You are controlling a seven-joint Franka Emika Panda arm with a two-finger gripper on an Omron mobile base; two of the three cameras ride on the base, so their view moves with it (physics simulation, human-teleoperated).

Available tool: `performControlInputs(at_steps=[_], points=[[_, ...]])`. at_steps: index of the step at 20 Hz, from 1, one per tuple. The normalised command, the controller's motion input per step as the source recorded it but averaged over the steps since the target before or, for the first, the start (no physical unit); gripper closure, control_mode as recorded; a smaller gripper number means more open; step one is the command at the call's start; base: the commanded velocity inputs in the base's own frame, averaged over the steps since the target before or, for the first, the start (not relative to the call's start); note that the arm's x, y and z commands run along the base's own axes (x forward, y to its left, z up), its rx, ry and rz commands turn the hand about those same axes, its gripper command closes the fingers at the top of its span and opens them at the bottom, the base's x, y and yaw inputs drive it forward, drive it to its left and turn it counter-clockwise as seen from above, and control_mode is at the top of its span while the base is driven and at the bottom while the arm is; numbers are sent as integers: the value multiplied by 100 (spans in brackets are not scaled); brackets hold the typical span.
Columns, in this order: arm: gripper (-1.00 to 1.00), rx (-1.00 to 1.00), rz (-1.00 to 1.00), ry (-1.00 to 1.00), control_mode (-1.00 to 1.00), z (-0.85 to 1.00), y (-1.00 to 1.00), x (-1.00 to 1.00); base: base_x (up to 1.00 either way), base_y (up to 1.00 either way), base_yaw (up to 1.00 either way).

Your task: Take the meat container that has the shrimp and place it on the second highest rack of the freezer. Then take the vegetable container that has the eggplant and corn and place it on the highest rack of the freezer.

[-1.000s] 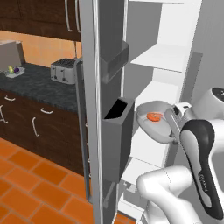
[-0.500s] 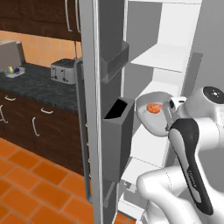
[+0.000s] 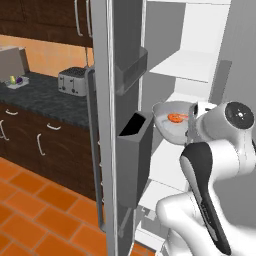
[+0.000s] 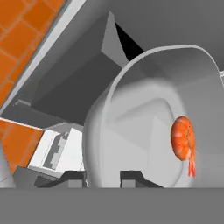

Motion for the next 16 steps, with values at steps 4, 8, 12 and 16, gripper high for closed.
performControlInputs(at_steps=[4,8,12,16], points=[[100,5,-15,-16,-100,47,17,-6,0,0,0],[100,9,-13,0,-100,22,6,35,0,0,0],[100,10,-12,-1,-100,18,2,61,0,0,0],[100,13,-11,0,-100,10,2,70,0,0,0]])
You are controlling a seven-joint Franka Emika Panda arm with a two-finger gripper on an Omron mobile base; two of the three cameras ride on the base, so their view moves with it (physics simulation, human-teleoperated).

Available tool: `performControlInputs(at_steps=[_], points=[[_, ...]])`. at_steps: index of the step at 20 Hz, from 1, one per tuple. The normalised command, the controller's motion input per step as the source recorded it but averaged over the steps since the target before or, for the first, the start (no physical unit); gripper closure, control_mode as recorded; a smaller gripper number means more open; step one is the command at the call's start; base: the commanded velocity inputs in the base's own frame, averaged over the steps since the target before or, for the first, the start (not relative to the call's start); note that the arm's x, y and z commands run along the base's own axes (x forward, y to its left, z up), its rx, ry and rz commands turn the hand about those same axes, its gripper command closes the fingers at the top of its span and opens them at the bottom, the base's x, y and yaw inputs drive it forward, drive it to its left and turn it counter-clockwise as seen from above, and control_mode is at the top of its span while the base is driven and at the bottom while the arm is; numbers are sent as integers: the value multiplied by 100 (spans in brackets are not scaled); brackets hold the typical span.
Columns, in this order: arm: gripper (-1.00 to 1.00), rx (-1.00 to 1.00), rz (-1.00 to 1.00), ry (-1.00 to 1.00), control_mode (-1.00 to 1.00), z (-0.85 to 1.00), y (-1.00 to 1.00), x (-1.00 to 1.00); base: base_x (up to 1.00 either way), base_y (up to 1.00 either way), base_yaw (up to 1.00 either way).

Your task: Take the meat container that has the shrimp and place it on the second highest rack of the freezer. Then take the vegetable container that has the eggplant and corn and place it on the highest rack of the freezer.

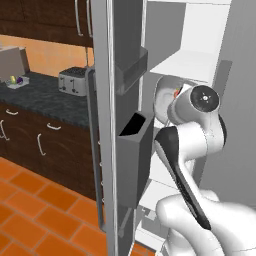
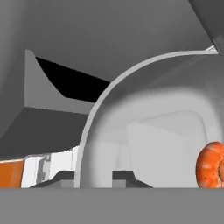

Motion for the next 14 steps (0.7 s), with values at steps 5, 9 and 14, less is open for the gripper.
performControlInputs(at_steps=[5,9,14], points=[[100,11,-10,13,-100,-3,-1,79,0,0,0],[100,1,2,31,-100,-50,-2,72,0,0,0],[100,5,11,14,-100,-4,-17,77,0,0,0]])
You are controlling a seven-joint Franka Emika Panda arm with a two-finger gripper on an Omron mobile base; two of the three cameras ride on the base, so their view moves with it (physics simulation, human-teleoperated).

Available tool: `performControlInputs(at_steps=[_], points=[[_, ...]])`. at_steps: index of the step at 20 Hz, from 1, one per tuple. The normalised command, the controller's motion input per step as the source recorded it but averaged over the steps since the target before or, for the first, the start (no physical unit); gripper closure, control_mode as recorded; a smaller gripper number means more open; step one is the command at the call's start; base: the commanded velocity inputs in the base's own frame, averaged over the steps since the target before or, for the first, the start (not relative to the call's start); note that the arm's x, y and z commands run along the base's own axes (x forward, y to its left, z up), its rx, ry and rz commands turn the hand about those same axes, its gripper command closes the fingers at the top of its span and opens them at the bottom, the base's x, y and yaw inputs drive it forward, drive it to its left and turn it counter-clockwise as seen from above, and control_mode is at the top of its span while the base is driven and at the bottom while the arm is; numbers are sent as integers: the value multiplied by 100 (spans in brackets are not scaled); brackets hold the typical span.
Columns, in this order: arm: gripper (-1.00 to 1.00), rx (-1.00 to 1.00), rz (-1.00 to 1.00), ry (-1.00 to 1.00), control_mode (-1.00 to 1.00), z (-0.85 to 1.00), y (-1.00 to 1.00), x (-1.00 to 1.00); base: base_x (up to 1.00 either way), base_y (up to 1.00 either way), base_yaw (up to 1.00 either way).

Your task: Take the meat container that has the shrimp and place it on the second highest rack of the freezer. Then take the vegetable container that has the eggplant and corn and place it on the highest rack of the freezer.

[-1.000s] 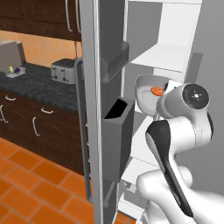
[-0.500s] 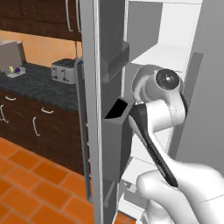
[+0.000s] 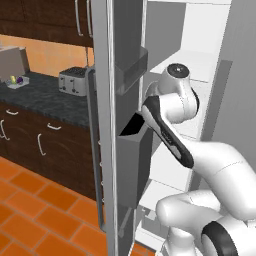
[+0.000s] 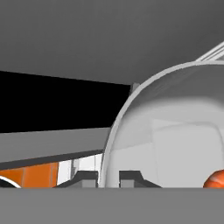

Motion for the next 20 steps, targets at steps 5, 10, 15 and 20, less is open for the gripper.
performControlInputs(at_steps=[5,10,15,20], points=[[100,0,7,10,-100,-12,-35,76,0,0,0],[100,-5,5,-5,-100,-49,-70,7,0,0,0],[100,-3,14,-2,-100,-14,-24,68,0,0,0],[100,-12,11,-2,-100,-38,-21,49,0,0,0]])
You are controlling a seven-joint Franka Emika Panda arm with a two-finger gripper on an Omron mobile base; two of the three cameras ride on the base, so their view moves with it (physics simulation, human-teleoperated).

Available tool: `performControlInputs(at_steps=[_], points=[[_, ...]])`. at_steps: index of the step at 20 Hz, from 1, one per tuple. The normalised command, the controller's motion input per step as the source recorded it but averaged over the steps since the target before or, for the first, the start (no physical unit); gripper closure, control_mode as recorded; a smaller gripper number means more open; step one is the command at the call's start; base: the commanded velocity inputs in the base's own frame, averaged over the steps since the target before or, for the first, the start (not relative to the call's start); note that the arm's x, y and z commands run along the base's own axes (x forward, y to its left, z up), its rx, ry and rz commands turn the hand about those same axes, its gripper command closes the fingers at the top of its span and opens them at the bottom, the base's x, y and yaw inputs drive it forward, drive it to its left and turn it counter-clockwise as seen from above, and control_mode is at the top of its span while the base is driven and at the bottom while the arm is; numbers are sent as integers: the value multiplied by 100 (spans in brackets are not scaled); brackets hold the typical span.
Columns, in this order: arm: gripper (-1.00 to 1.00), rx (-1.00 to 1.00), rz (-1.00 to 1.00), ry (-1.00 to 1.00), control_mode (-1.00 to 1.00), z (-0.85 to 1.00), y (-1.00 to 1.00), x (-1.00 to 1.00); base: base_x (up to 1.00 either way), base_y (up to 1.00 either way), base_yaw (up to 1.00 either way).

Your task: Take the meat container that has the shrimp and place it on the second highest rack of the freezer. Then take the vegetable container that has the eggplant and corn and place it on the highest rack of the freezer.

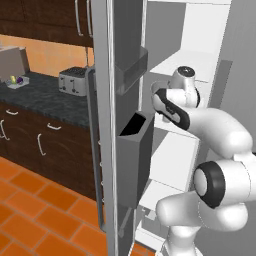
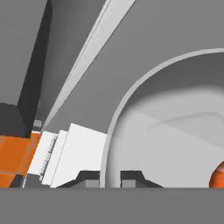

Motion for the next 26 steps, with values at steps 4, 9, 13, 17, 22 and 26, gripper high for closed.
performControlInputs(at_steps=[4,9,13,17,22,26], points=[[100,-4,6,-1,-100,-8,-44,54,0,0,0],[100,-3,3,0,-100,-24,-41,46,0,0,0],[100,-13,0,0,-100,-43,-16,2,0,0,0],[100,-6,0,1,-100,-25,-8,43,0,0,0],[100,8,4,0,-100,-1,-43,78,0,0,0],[100,16,3,0,-100,0,-44,85,0,0,0]])
